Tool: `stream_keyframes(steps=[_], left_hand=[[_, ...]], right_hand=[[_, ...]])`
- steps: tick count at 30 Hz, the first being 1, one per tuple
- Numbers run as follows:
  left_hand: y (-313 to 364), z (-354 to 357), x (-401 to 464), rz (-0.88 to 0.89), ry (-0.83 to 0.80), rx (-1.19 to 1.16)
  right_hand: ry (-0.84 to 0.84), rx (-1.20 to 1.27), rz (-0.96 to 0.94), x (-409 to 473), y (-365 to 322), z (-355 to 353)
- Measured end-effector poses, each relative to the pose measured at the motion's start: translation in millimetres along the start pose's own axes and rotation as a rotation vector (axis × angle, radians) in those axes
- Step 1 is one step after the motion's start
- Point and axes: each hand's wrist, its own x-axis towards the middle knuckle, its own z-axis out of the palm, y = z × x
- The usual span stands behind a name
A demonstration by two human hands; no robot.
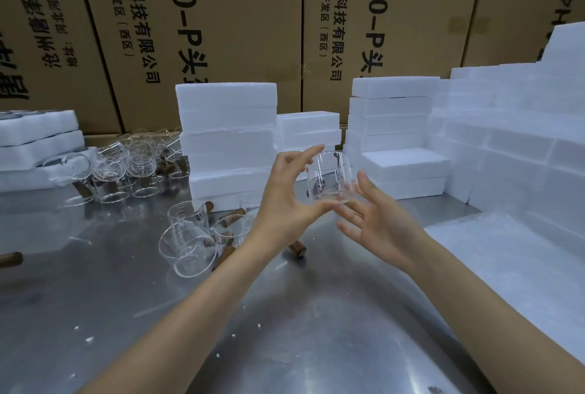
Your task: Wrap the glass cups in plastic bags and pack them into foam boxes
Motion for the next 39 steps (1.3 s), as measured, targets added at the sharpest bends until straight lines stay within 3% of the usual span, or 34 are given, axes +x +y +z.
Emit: stream_keyframes(steps=[4,9,12,17,24,31,39], left_hand=[[-1,2,-1,0.076,-0.007,0.141],[-5,2,-2,0.083,-0.061,0.156],[-7,2,-3,0.059,-0.006,0.169],[-7,1,-2,0.068,0.095,0.26],[-3,5,-11,0.211,0.179,0.635],[-5,11,-11,0.065,0.201,0.362],[-8,12,-10,-0.001,0.141,0.286]], right_hand=[[-0.036,-0.128,-0.089,-5,3,7],[-0.03,-0.02,-0.116,-3,2,3],[-0.107,0.133,-0.054,-2,-1,0],[-0.122,0.084,-0.024,-1,-4,-2],[0.15,-0.358,-0.142,-2,12,10],[0.168,-0.149,-0.028,2,6,7],[0.061,-0.147,0.005,1,6,7]])
